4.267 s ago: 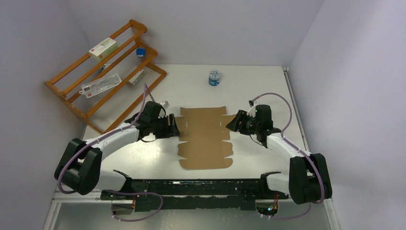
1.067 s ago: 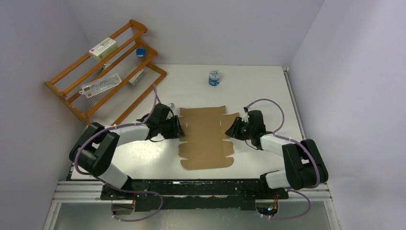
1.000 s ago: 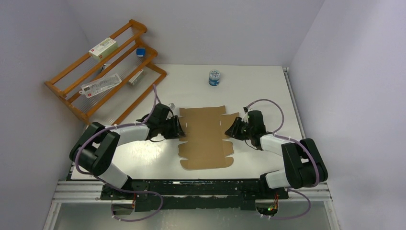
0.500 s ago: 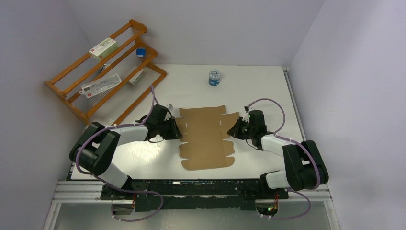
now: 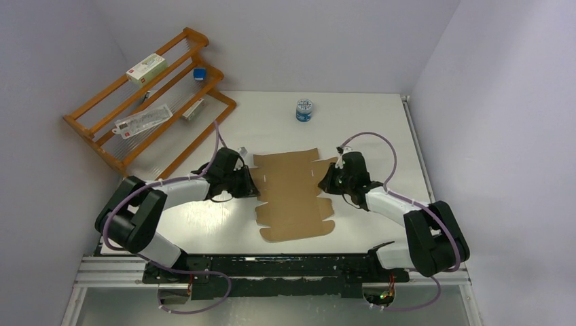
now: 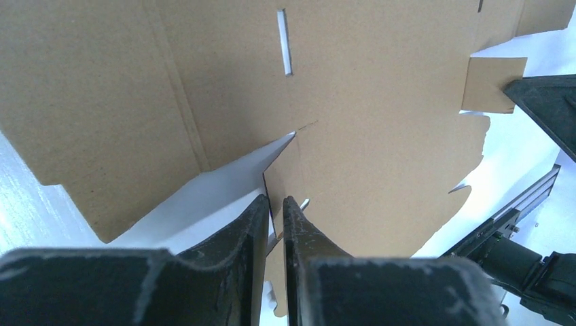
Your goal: Fold the paper box
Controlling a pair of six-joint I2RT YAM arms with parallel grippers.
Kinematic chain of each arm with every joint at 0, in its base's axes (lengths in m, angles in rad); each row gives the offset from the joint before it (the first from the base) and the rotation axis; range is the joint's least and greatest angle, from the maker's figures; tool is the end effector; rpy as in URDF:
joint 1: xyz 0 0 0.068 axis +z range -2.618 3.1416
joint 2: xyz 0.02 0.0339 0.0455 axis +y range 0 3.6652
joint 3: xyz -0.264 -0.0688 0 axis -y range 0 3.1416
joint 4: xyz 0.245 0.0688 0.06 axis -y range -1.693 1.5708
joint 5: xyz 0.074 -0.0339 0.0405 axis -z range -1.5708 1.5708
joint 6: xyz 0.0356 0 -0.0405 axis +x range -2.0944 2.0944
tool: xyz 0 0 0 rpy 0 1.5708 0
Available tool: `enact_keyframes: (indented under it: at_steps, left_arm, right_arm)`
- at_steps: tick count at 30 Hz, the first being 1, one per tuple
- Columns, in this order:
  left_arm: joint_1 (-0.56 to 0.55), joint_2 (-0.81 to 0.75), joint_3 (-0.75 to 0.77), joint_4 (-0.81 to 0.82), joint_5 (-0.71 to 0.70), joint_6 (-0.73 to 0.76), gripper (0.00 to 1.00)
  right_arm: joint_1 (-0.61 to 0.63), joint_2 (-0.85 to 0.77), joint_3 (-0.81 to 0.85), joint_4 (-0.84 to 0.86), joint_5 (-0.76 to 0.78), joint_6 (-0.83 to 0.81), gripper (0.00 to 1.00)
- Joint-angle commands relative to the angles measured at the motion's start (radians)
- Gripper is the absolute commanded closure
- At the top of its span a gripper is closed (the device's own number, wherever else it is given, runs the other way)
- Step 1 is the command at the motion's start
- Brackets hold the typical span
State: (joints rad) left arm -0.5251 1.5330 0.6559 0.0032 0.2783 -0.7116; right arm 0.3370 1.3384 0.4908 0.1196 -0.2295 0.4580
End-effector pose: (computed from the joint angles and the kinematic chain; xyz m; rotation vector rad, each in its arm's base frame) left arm 0.2393 -0.1500 0.1443 -0.1105 2.6031 -0.8449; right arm 0.2308 0.0895 0.1541 0.0210 2.3692 0.6620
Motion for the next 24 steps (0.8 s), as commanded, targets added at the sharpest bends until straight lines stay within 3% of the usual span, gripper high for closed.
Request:
enact_keyframes:
  at_steps: [1, 17, 24]
  left_arm:
    - [-0.026, -0.025, 0.038, -0.002, 0.037, -0.009, 0.81]
    - [-0.115, 0.017, 0.165, -0.114, -0.069, 0.034, 0.77]
    - [-0.118, 0.015, 0.185, -0.188, -0.147, 0.067, 0.66]
  right_arm:
    - [0.067, -0.009, 0.039, -0.080, 0.115, -0.022, 1.00]
    - [0.196, 0.023, 0.135, -0.198, 0.301, -0.002, 0.95]
    - [0.215, 0.019, 0.165, -0.235, 0.333, -0.011, 0.85]
